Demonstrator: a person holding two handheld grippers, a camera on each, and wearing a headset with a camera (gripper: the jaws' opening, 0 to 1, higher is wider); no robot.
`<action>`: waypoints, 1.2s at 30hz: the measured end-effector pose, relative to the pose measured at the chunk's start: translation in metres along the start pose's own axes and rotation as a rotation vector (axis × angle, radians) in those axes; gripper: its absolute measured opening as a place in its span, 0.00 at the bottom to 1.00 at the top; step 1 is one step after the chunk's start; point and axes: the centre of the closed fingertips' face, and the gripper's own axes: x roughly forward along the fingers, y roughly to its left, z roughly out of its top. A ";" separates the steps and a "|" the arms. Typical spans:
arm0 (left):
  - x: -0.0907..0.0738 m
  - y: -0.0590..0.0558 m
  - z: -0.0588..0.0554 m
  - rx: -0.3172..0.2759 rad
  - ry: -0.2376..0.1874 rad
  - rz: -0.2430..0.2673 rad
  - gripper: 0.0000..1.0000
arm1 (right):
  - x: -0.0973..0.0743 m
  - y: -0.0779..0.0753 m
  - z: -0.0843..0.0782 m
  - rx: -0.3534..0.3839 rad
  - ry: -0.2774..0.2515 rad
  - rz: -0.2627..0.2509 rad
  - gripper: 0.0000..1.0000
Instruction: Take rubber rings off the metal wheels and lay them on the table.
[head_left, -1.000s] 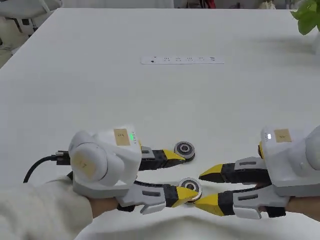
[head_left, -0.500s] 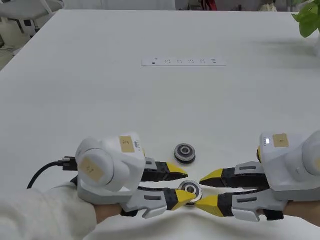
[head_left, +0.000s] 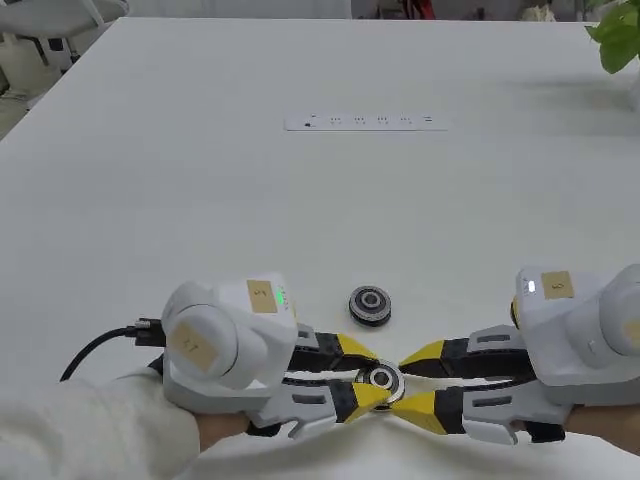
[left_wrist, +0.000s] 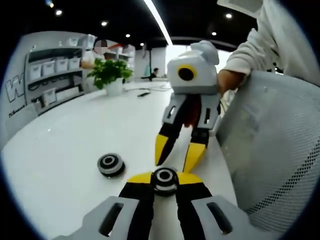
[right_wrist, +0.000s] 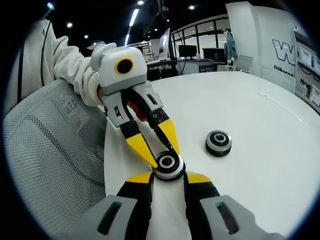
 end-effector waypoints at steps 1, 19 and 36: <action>0.000 0.001 0.000 0.005 -0.002 0.004 0.16 | 0.000 0.000 0.000 -0.002 0.001 -0.001 0.22; 0.001 0.000 0.000 0.003 -0.021 -0.008 0.14 | -0.001 0.001 -0.003 -0.050 0.018 -0.002 0.17; 0.002 0.001 0.000 -0.005 -0.031 -0.006 0.14 | -0.002 -0.001 -0.005 -0.073 0.036 -0.004 0.12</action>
